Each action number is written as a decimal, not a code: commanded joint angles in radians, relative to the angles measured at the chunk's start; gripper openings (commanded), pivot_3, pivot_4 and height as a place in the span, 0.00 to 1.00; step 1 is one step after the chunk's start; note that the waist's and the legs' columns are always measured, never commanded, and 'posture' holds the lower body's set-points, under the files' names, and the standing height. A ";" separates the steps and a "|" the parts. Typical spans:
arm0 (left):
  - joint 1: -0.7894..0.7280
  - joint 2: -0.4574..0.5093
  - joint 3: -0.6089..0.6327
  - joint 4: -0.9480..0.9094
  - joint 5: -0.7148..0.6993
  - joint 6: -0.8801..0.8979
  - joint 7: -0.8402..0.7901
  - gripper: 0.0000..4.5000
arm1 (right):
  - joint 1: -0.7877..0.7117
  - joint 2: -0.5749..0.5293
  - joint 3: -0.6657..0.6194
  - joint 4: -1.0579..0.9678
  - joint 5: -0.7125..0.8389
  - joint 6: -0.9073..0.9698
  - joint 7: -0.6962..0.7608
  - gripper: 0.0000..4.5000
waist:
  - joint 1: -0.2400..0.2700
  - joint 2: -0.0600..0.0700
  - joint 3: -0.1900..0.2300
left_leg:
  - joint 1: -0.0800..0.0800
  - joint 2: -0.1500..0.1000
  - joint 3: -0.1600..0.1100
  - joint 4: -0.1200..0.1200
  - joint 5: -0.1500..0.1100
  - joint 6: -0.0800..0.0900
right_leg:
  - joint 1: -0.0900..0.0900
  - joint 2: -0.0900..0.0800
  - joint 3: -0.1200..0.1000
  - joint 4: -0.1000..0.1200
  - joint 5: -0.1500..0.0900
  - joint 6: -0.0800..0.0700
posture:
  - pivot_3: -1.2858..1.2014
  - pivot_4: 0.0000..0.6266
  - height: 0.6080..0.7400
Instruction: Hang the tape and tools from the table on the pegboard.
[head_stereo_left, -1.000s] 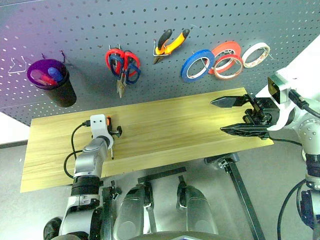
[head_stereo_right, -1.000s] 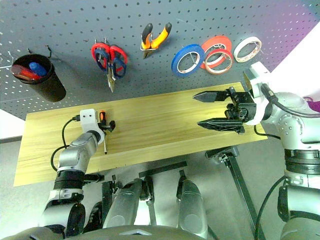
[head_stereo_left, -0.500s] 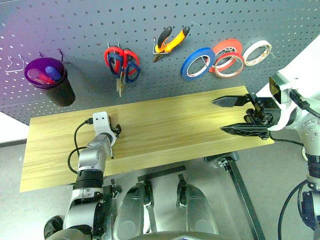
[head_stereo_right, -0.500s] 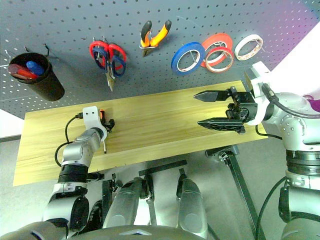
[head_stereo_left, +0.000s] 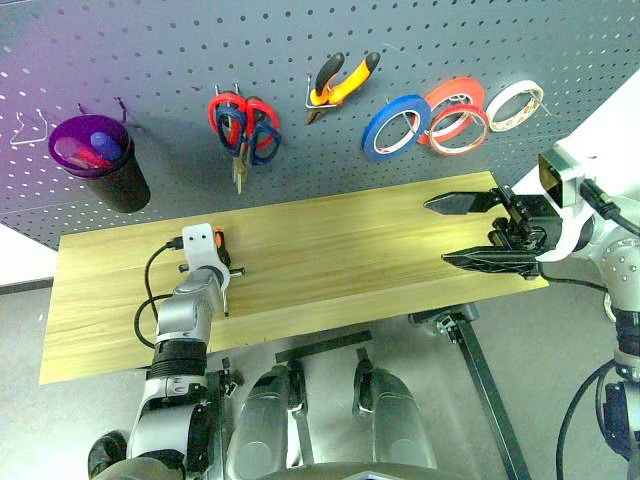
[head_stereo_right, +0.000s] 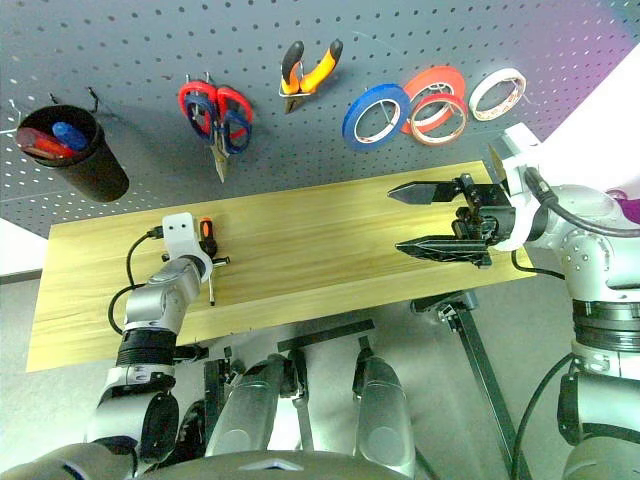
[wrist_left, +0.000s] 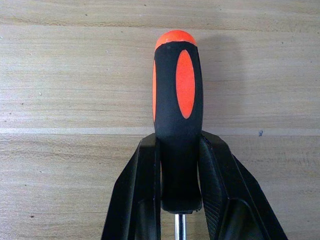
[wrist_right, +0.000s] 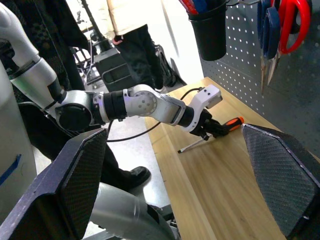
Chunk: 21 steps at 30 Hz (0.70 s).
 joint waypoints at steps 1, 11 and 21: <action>0.026 0.010 -0.003 -0.044 0.006 -0.005 -0.018 0.15 | -0.003 -0.022 -0.017 -0.001 0.000 -0.019 0.018 1.00 | 0.000 0.000 0.001 | 0.000 0.000 0.000 0.000 0.000 0.000 | 0.000 0.000 0.000 0.000 0.000 0.000 | 0.47 0.54 0.87; 0.148 0.026 -0.043 -0.245 0.023 0.034 -0.057 0.15 | -0.029 -0.013 -0.008 0.051 -0.026 -0.053 0.042 1.00 | 0.000 0.000 0.006 | -0.002 0.000 0.000 -0.001 0.002 -0.004 | -0.002 0.000 0.000 -0.001 0.000 0.000 | 0.48 0.51 0.87; 0.310 0.042 -0.115 -0.483 0.054 -0.051 -0.129 0.15 | -0.084 0.005 0.015 0.136 -0.053 -0.094 0.069 1.00 | 0.004 0.000 0.006 | -0.010 0.000 0.000 -0.001 0.003 -0.005 | -0.009 0.000 0.000 -0.001 0.000 0.000 | 0.50 0.48 0.87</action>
